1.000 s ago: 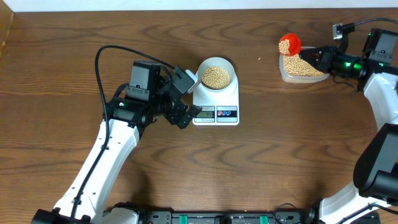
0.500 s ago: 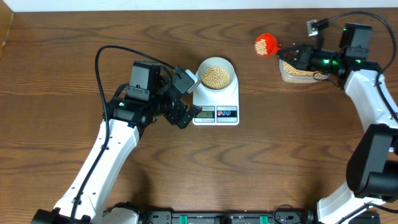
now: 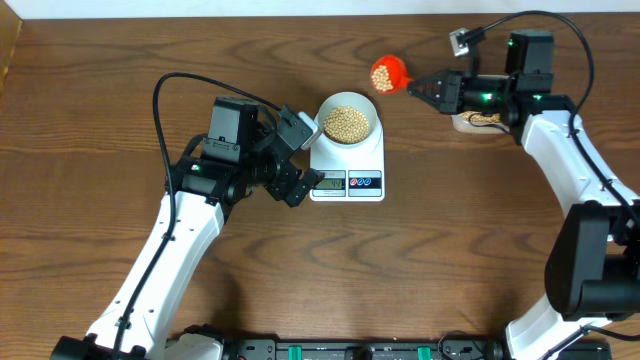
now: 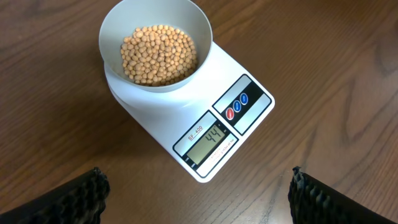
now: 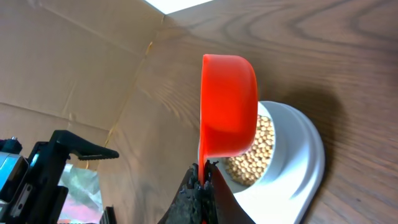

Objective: Scoop item into bowl and weigh 50g on scale
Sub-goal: 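Carry the filled red scoop over the white bowl on the scale, then tilt the red scoop slowly to trickle soybeans into the bowl, then lower the red scoop into the bowl and tip it further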

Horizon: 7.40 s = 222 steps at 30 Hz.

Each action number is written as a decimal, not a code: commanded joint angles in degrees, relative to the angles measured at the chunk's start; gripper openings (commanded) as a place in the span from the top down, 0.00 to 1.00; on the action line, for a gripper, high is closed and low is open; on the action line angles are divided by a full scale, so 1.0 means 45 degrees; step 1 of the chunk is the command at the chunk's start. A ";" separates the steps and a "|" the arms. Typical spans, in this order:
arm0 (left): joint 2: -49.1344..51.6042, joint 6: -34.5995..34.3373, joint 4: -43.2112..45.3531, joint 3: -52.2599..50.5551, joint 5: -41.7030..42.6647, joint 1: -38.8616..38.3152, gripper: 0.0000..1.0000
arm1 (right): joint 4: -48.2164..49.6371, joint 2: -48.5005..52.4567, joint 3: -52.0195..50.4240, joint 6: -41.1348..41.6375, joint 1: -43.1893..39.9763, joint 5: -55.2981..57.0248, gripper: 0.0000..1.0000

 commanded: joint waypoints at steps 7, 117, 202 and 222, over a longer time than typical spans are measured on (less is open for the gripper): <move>0.0005 0.0126 -0.0005 -0.0092 0.0073 -0.0005 0.05 | 0.0034 0.0121 -0.0010 0.0199 0.0743 0.0656 0.99; 0.0005 0.0126 -0.0005 -0.0092 0.0073 -0.0005 0.05 | -0.1355 0.0121 -0.0010 -0.7519 0.2880 0.5323 0.99; 0.0005 0.0126 -0.0005 -0.0092 0.0073 -0.0005 0.05 | -0.1753 0.0121 -0.0010 -0.5673 0.2880 0.5226 0.99; 0.0005 0.0126 -0.0005 -0.0092 0.0073 -0.0005 0.05 | -0.1112 0.0121 -0.0010 -0.5712 0.3939 0.7223 0.99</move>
